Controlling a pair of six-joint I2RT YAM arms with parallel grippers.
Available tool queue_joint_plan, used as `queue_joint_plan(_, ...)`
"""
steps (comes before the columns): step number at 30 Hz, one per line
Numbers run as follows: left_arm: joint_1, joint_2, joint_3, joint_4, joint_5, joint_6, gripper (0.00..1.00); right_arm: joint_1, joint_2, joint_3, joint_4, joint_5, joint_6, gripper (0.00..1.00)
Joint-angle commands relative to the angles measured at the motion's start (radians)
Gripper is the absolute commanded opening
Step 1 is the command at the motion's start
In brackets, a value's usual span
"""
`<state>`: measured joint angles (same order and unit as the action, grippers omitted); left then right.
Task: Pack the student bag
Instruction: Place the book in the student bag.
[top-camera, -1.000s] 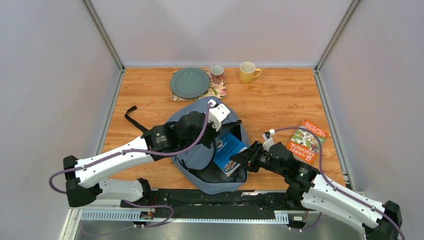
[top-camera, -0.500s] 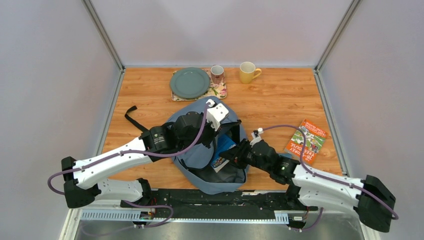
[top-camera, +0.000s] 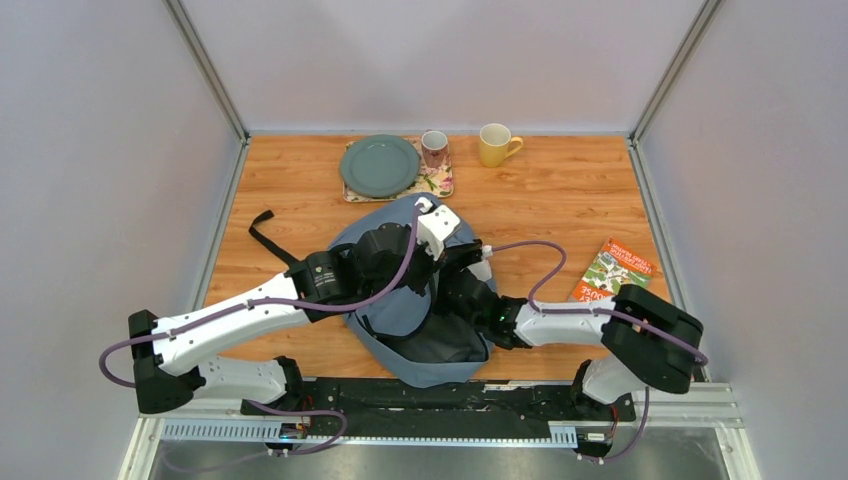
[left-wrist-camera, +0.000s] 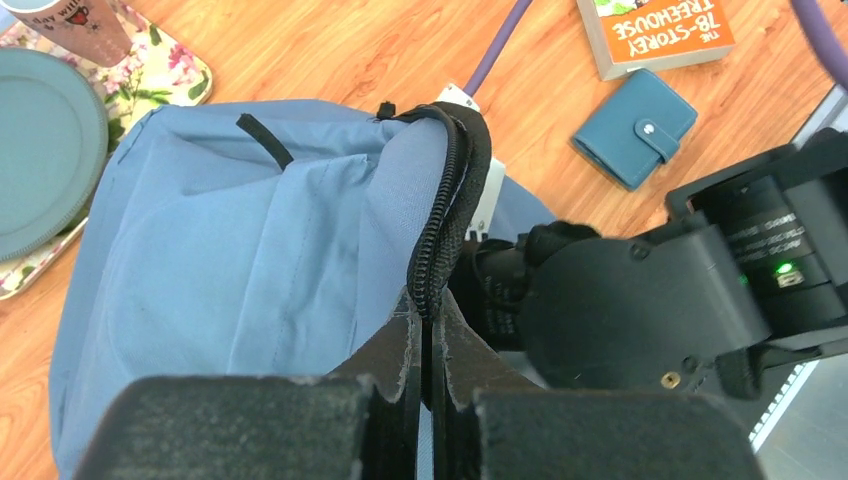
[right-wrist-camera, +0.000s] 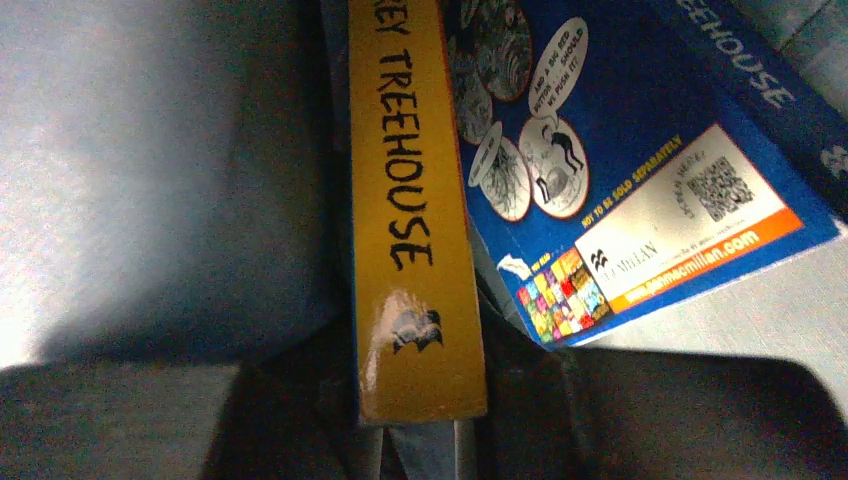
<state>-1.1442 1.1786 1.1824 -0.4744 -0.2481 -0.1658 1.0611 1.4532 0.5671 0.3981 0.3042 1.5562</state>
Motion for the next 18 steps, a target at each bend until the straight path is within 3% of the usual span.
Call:
queue_joint_plan(1, -0.005, -0.051, -0.001, 0.085, -0.006, -0.04, 0.0, 0.016, 0.094, 0.102, 0.041, 0.188, 0.064, 0.0)
queue_joint_plan(3, -0.005, -0.068, -0.018, 0.088, -0.014, -0.047, 0.0, 0.02, 0.134, 0.12, 0.028, 0.132, 0.074, 0.01)
queue_joint_plan(5, -0.003, -0.08, -0.029, 0.088, -0.025, -0.047, 0.0, 0.036, 0.17, 0.108, 0.035, 0.133, 0.085, 0.14)
queue_joint_plan(7, -0.005, -0.088, -0.046, 0.091, -0.036, -0.049, 0.0, 0.042, 0.188, 0.082, 0.03, 0.124, 0.088, 0.39)
queue_joint_plan(10, -0.003, -0.097, -0.066, 0.089, -0.052, -0.047, 0.0, 0.04, 0.168, 0.053, 0.004, 0.099, 0.058, 0.61)
queue_joint_plan(14, -0.005, -0.109, -0.09, 0.077, -0.083, -0.046, 0.0, 0.042, 0.032, 0.059, -0.125, 0.078, -0.082, 0.72)
queue_joint_plan(15, -0.005, -0.112, -0.102, 0.079, -0.086, -0.046, 0.0, 0.042, 0.009, 0.057, -0.149, 0.081, -0.099, 0.79)
queue_joint_plan(18, -0.003, -0.126, -0.127, 0.091, -0.105, -0.046, 0.0, 0.042, -0.086, 0.051, -0.249, 0.102, -0.152, 0.81)
